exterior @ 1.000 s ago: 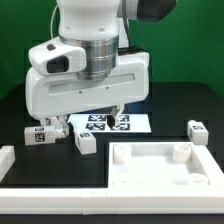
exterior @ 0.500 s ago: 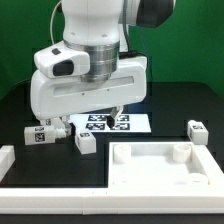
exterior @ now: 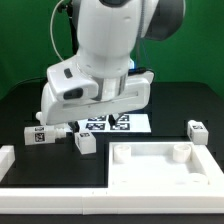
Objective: Assemble one leg
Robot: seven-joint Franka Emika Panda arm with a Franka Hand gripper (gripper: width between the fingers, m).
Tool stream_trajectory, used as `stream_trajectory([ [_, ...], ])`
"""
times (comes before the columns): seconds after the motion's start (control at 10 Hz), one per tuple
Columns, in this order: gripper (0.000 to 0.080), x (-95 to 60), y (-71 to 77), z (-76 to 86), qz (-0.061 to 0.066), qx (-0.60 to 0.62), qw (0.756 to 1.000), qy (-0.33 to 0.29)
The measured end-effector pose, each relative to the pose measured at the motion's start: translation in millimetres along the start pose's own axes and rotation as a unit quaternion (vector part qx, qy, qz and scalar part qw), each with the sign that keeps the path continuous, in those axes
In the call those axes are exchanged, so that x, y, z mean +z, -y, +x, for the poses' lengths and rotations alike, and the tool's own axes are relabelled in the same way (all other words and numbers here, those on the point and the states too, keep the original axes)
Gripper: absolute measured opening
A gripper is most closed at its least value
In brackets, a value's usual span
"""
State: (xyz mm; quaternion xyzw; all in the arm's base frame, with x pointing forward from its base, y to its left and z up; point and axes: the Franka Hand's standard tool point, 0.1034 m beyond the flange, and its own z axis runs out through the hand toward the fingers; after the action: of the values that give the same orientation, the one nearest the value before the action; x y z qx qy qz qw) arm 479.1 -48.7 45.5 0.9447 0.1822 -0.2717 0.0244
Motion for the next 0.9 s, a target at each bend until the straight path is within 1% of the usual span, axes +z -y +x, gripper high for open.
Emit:
stream_trajectory([
  [0.1,0.0649,1.6,1.2,1.0,0.004,-0.001,1.0,0.022],
  [0.2,0.0649,3.9,2.2,-0.8,0.008,0.002,0.998,0.061],
  [0.3,0.0649,7.3,-4.5,5.1,-0.006,0.012,0.996,0.091],
  [0.4,0.0649,13.1,-8.7,5.1,-0.006,0.016,0.993,0.118],
  [0.5,0.0649,17.3,-12.0,2.9,-0.002,0.025,0.99,0.139],
  [0.6,0.0649,18.0,-8.8,3.3,0.001,0.023,0.987,0.158],
  [0.7,0.0649,18.3,-8.9,5.4,0.0,0.022,0.988,0.156],
  [0.9,0.0649,19.8,-10.4,3.7,0.0,0.026,0.987,0.159],
])
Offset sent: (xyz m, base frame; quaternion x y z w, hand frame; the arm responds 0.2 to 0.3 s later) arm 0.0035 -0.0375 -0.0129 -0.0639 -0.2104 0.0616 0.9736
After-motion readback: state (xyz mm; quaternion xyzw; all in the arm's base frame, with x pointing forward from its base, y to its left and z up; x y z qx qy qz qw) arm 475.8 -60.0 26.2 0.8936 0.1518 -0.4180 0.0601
